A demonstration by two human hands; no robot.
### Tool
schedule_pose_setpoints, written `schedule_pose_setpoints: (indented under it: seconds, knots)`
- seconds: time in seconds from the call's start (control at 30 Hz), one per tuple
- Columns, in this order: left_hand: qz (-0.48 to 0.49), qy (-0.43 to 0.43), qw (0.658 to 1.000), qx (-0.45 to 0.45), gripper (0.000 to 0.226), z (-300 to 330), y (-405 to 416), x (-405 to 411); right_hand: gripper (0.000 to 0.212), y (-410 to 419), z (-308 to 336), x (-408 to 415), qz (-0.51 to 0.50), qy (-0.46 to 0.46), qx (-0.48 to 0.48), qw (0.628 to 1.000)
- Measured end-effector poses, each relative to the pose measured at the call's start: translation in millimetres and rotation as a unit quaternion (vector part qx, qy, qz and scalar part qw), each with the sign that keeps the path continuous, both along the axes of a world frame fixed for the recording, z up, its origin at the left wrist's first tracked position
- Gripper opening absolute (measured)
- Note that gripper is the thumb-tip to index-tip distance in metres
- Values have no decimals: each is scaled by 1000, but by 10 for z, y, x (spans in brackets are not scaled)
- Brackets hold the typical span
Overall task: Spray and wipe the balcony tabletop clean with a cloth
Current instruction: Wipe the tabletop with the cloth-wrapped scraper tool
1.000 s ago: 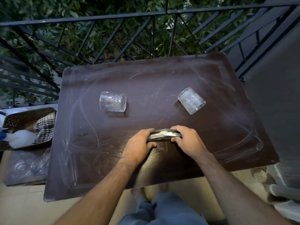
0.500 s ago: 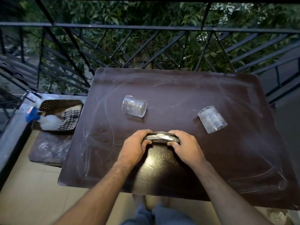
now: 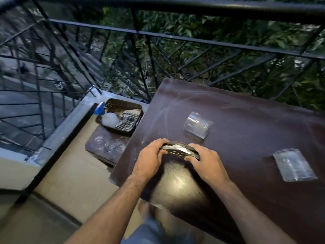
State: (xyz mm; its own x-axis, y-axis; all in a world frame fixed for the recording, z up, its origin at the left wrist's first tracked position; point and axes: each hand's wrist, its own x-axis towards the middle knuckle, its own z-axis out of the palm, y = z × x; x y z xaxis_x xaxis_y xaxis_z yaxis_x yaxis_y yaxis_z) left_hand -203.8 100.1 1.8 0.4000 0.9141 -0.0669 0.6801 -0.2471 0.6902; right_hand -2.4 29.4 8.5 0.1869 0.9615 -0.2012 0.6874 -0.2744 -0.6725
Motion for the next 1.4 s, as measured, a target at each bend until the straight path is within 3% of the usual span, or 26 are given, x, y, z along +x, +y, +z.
schedule_pose_setpoints:
  seconds: [0.27,0.47,0.77,0.97,1.23,1.4]
  knots:
    - [34,-16,999,9,37,-39,679,-1058,33,800,53,-1000,65,11,5,998]
    - [88,-33,996,2,47,-283,1411,-1917,39,1514,-132,-1971,58,28,5,998]
    - [91,61,994,-25,41,-964,2272,-2882,52,2320,-815,-3075,-1,58,-62,996]
    - [127,84,986,-65,42,-1539,2542,-3052,51,2581,-1308,-3364,-36,36,-104,993]
    - [89,138,981,-103,43,-1974,2828,-3141,48,2837,-1721,-3481,-45,12,-141,989]
    - [71,127,980,-137,38,-2063,2891,-3111,44,2868,-1852,-3473,-57,5,-162,985]
